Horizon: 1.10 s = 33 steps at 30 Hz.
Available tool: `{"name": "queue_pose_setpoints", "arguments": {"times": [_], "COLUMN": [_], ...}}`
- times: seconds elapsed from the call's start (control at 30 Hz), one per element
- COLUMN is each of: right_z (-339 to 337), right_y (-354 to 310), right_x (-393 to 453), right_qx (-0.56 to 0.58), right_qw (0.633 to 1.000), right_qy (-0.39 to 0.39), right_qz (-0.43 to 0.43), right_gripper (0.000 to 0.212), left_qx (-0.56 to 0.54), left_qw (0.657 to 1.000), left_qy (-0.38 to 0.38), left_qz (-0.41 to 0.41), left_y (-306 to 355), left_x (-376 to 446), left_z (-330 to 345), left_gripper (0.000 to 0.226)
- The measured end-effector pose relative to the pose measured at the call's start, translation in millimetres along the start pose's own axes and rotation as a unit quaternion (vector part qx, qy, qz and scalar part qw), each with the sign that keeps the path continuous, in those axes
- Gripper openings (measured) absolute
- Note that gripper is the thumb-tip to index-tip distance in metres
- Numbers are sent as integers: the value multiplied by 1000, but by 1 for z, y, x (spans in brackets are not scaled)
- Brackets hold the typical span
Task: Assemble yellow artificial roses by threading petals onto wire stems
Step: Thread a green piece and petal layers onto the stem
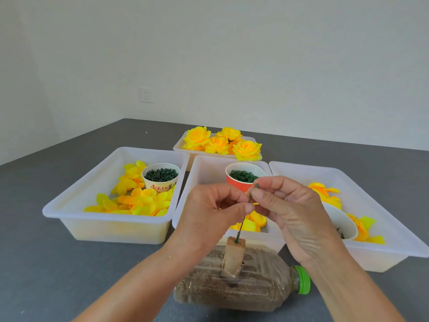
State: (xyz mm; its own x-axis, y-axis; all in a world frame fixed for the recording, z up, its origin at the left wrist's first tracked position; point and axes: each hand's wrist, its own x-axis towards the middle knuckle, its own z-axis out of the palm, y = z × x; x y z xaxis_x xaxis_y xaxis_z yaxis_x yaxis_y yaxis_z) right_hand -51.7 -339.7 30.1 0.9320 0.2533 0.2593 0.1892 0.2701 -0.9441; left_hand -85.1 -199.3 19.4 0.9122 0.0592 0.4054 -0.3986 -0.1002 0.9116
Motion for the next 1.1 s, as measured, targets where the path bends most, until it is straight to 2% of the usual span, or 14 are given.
{"name": "queue_pose_setpoints", "arguments": {"times": [0.13, 0.23, 0.37, 0.57, 0.77, 0.87, 1.1], "right_z": [1, 1, 0, -2, 0, 0, 2], "right_y": [-2, -1, 0, 4, 6, 7, 5], "right_x": [0, 0, 0, 3, 5, 4, 1], "right_qx": [-16, -11, -4, 77, 120, 108, 55], "right_qw": [1000, 1000, 1000, 993, 983, 986, 998], "right_qy": [-3, -5, -9, -33, -25, -24, -29], "right_qz": [-17, -13, 16, 80, 137, 123, 17], "right_gripper": [18, 24, 28, 13, 11, 11, 17], "left_qx": [8, 9, 8, 17, 10, 13, 16], "left_qw": [1000, 1000, 1000, 1000, 1000, 1000, 1000], "left_qy": [-3, -3, -2, -2, 3, 2, -5], "left_qz": [6, 5, 5, 2, -5, -5, -12], "left_y": [0, 1, 1, 3, 4, 5, 5], "left_x": [0, -1, -1, -1, -1, -2, -2], "left_z": [0, 0, 0, 0, 1, 0, -1], "left_gripper": [10, 12, 11, 8, 9, 7, 16]}}
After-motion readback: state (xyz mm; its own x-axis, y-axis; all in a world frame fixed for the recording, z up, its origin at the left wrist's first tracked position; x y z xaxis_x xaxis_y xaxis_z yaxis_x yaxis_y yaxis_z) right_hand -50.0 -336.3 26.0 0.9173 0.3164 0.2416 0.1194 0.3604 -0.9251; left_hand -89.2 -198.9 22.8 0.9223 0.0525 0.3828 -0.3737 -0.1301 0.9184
